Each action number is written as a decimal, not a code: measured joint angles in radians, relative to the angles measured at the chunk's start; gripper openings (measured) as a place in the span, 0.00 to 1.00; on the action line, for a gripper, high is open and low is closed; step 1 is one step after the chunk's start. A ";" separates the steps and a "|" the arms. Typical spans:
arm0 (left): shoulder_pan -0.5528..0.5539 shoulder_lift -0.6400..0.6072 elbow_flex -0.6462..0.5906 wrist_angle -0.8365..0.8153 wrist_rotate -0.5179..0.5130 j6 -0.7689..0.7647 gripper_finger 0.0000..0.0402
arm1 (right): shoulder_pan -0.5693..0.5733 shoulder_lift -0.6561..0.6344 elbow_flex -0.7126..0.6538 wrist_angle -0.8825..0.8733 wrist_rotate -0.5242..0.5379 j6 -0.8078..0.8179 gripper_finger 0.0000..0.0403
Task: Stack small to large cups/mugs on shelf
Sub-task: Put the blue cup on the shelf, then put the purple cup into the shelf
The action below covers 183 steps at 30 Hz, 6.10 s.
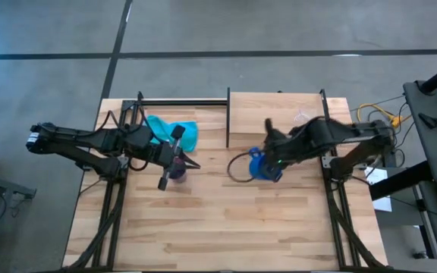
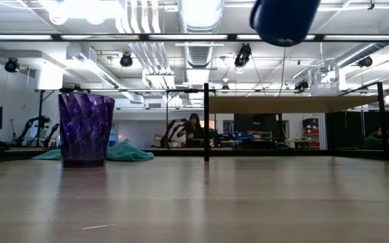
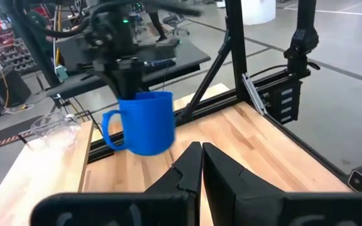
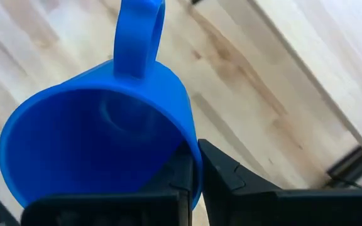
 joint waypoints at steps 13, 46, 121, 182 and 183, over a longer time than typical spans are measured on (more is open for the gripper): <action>0.042 0.051 0.002 0.095 -0.234 -0.020 0.00 | -0.196 -0.176 -0.133 0.002 0.105 -0.057 0.03; 0.366 0.357 0.271 0.197 -0.187 -0.023 0.00 | -0.711 -0.133 -0.139 0.046 -0.016 -0.538 0.03; 0.408 0.358 0.263 0.148 -0.148 0.029 0.00 | -0.845 -0.015 -0.150 0.097 -0.092 -0.709 0.03; 0.419 0.345 0.281 0.052 -0.147 0.037 0.00 | -0.839 0.049 0.227 0.006 -0.315 -0.671 0.22; 0.419 0.340 0.286 0.022 -0.147 0.036 0.00 | -0.828 0.048 0.249 0.005 -0.344 -0.671 0.22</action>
